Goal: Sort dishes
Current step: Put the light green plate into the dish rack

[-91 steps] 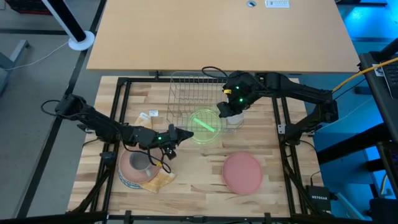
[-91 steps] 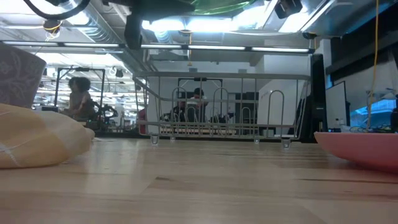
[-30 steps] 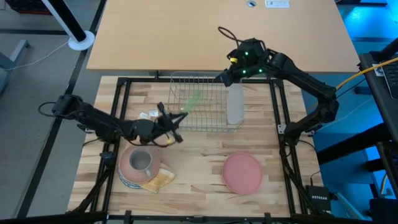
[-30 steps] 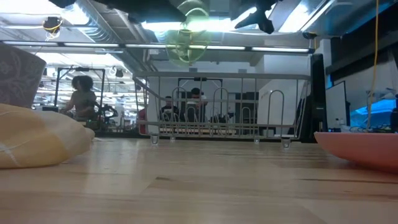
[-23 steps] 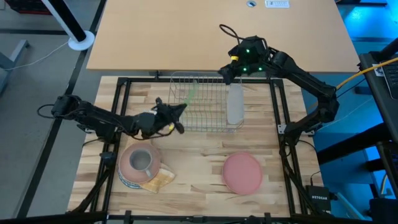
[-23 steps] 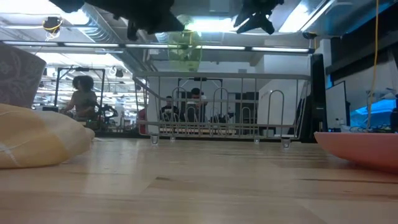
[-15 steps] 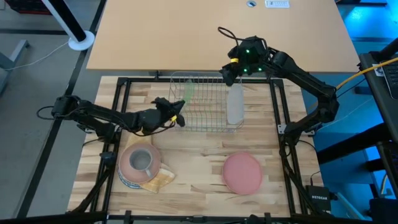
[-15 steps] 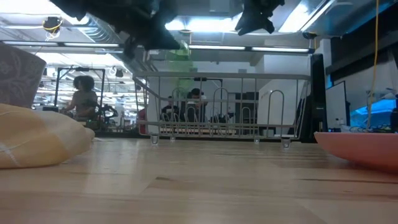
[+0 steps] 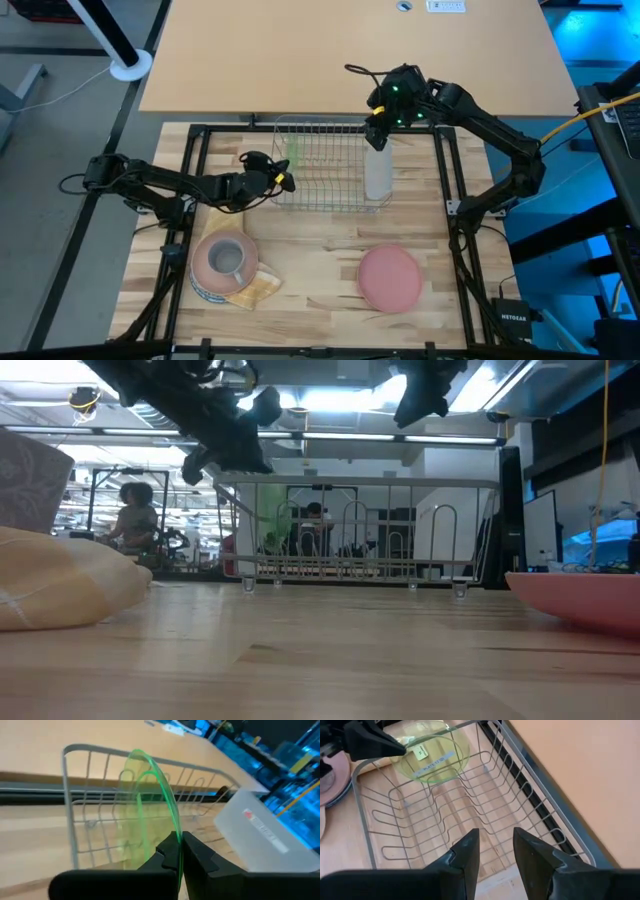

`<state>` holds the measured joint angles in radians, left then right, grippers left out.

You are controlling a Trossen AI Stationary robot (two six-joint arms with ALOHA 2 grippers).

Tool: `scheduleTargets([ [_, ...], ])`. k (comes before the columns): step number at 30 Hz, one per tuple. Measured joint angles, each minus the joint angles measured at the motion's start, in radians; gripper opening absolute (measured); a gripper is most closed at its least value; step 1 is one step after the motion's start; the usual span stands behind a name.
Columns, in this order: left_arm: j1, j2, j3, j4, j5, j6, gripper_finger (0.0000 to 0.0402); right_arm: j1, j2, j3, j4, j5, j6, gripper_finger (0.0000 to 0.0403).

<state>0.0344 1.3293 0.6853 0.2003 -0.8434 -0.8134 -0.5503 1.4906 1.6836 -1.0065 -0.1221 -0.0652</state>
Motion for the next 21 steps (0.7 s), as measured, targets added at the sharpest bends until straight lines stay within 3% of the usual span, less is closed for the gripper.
scheduleTargets([
  [8,0.001,0.0,0.0,-0.115,0.007,-0.082,0.0001,0.0,0.0,0.0,0.001,0.002,-0.023,0.0122],
  [21,0.022,0.0,0.001,-0.136,0.008,-0.033,0.0001,0.0,-0.001,-0.036,0.009,0.0,-0.042,0.0122],
])
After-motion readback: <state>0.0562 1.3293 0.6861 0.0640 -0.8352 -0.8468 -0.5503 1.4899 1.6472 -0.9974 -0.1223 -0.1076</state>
